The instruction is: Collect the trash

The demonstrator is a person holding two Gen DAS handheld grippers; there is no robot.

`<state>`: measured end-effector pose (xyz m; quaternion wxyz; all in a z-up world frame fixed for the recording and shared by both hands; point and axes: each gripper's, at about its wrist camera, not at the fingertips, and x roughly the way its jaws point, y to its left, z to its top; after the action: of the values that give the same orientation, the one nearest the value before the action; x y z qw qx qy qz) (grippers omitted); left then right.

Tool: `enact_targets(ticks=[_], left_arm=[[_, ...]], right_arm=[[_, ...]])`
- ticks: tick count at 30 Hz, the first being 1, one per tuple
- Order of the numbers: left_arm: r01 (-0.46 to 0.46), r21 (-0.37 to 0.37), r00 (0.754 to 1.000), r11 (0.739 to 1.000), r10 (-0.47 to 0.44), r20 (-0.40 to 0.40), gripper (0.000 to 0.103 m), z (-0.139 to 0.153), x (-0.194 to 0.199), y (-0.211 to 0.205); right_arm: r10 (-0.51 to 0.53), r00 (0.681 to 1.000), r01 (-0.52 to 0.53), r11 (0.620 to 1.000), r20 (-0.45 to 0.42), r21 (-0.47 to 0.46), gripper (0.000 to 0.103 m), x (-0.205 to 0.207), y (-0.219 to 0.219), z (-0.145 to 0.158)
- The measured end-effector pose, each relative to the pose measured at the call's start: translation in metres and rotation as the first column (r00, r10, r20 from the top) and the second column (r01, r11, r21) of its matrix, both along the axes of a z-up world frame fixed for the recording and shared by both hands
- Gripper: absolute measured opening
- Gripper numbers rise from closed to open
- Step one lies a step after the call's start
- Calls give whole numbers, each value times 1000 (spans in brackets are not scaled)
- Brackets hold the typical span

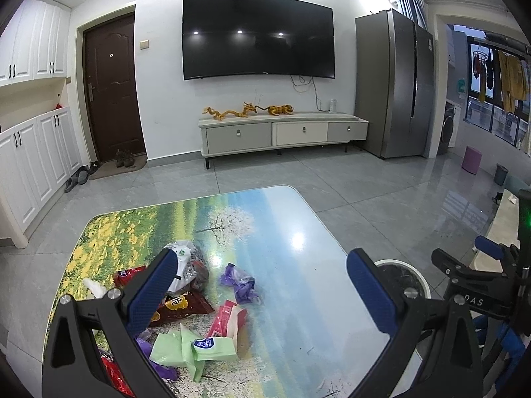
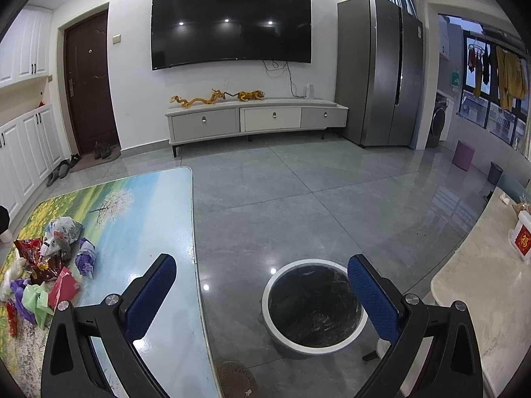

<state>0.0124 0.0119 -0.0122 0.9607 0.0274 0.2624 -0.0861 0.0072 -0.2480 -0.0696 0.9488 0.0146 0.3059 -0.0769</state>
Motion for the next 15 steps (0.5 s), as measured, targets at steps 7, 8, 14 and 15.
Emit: enact_targets(ticks=[7, 8, 14, 15], left_arm=[[-3, -42, 1000, 999, 2, -10, 103, -1, 0, 15], [-4, -48, 1000, 999, 4, -10, 103, -1, 0, 17], [-28, -81, 1000, 996, 28, -2, 103, 0, -2, 34], [-32, -86, 999, 996, 32, -2, 103, 0, -2, 37]], right_arm=[[-13, 1000, 13, 999, -13, -39, 103, -1, 7, 4], [-11, 1000, 11, 999, -14, -43, 103, -1, 9, 5], [6, 1000, -7, 997, -12, -74, 103, -1, 23, 12], [9, 1000, -9, 997, -11, -80, 103, -1, 25, 13]])
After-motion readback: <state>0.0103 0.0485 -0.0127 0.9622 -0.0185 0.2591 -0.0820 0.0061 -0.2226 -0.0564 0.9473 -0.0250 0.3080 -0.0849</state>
